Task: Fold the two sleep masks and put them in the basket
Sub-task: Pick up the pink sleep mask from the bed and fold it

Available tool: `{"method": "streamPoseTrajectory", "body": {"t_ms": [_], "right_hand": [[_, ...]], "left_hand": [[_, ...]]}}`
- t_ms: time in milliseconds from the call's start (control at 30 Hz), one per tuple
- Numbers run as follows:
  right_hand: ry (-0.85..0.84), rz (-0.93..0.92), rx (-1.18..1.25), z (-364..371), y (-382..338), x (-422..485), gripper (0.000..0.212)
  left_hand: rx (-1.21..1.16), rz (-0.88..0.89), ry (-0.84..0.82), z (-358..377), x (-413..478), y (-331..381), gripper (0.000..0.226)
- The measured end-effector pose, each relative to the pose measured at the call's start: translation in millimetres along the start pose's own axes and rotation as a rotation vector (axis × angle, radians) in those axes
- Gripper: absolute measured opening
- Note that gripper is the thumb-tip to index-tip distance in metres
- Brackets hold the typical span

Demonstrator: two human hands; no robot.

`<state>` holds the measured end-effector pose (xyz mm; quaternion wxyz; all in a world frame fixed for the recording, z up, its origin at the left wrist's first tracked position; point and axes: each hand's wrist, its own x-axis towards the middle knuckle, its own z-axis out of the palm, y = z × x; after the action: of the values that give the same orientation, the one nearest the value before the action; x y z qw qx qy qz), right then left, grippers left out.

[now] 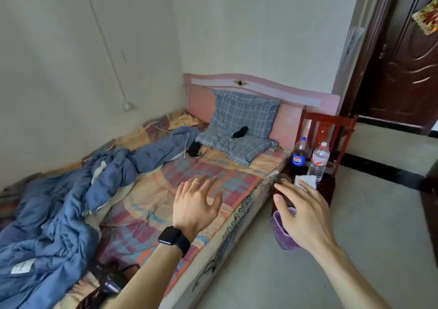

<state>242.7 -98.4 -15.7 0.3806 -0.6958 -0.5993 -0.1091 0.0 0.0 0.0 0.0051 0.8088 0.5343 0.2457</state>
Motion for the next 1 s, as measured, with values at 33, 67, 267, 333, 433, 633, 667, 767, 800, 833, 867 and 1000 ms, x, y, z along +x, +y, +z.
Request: {"method": "streamPoseTrajectory", "body": {"t_ms": [33, 67, 267, 333, 433, 633, 667, 767, 800, 833, 867, 1000], "right_hand": [[-0.014, -0.007, -0.012, 13, 9, 4, 0.038], [-0.023, 0.019, -0.028, 26, 16, 12, 0.037], [-0.135, 0.057, -0.076, 117, 74, 91, 0.029], [-0.181, 0.054, -0.096, 143, 87, 124, 0.028], [-0.177, 0.037, -0.135, 176, 105, 172, 0.027], [-0.232, 0.038, -0.125, 241, 143, 253, 0.027], [-0.24, 0.041, -0.111, 251, 149, 263, 0.027], [-0.294, 0.041, -0.082, 293, 176, 303, 0.031], [-0.311, 0.035, -0.077, 308, 185, 317, 0.031], [-0.321, 0.016, -0.071, 325, 195, 333, 0.03], [-0.337, 0.001, -0.065, 341, 205, 351, 0.029], [-0.492, 0.001, -0.079, 421, 244, 425, 0.039]], "left_hand": [[-0.005, -0.001, -0.058, 14, 10, -3, 0.049], [0.008, -0.016, -0.074, 30, 23, -7, 0.051], [0.006, -0.047, -0.188, 124, 123, -40, 0.056], [-0.002, -0.064, -0.232, 146, 162, -49, 0.057], [-0.016, -0.052, -0.257, 170, 221, -59, 0.057], [-0.017, -0.075, -0.297, 215, 318, -77, 0.055], [-0.023, -0.08, -0.295, 223, 330, -79, 0.055], [-0.029, -0.095, -0.299, 258, 378, -90, 0.054], [-0.036, -0.107, -0.301, 271, 395, -93, 0.053], [-0.04, -0.12, -0.304, 283, 412, -95, 0.053], [-0.041, -0.134, -0.311, 296, 430, -97, 0.054], [-0.033, -0.204, -0.305, 351, 508, -109, 0.054]]}}
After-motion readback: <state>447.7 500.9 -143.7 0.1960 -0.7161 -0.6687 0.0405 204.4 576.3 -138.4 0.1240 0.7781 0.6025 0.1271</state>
